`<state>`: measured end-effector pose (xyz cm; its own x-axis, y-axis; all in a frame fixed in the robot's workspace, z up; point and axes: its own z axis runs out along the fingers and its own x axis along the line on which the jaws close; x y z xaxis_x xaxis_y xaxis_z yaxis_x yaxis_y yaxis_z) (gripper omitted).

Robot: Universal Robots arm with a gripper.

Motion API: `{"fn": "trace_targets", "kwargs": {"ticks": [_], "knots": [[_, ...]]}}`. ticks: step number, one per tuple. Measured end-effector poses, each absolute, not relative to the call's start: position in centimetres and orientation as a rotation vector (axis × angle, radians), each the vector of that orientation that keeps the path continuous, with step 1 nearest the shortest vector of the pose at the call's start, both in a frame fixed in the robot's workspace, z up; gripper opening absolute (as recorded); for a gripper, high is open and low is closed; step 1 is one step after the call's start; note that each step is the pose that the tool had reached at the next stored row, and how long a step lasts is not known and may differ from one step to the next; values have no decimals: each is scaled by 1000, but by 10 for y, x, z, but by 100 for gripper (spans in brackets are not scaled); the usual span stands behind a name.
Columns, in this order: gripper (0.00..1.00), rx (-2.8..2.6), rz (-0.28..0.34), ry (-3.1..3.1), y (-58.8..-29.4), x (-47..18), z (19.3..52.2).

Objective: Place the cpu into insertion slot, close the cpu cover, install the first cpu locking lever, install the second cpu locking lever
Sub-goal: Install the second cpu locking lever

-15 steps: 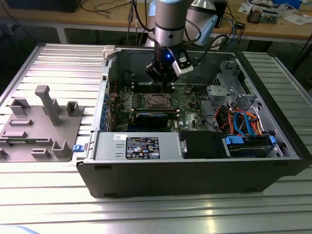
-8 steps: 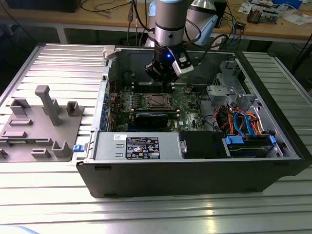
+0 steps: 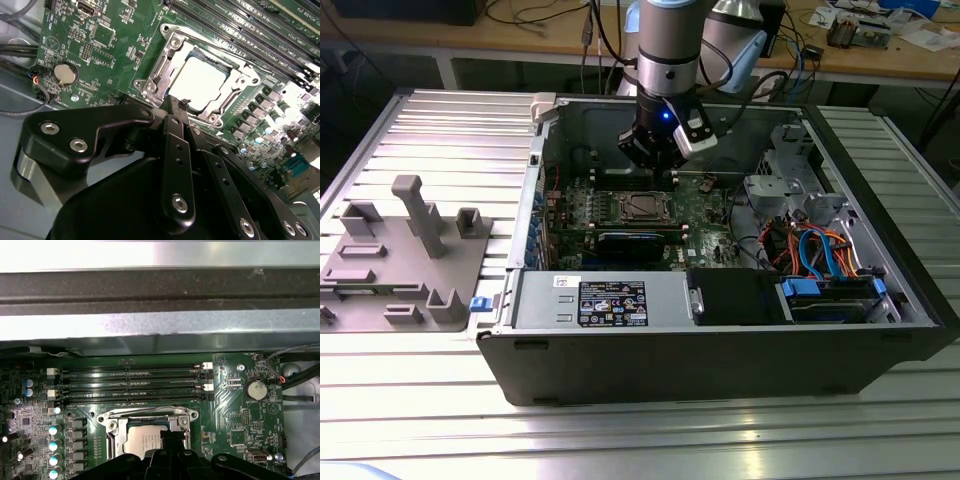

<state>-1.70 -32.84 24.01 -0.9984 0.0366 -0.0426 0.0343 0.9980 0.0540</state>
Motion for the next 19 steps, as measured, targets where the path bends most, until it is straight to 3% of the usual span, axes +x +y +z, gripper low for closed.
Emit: {"fn": "trace_targets", "kwargs": {"ticks": [19], "knots": [[11,55,82,3096,-336,-17,254]]}}
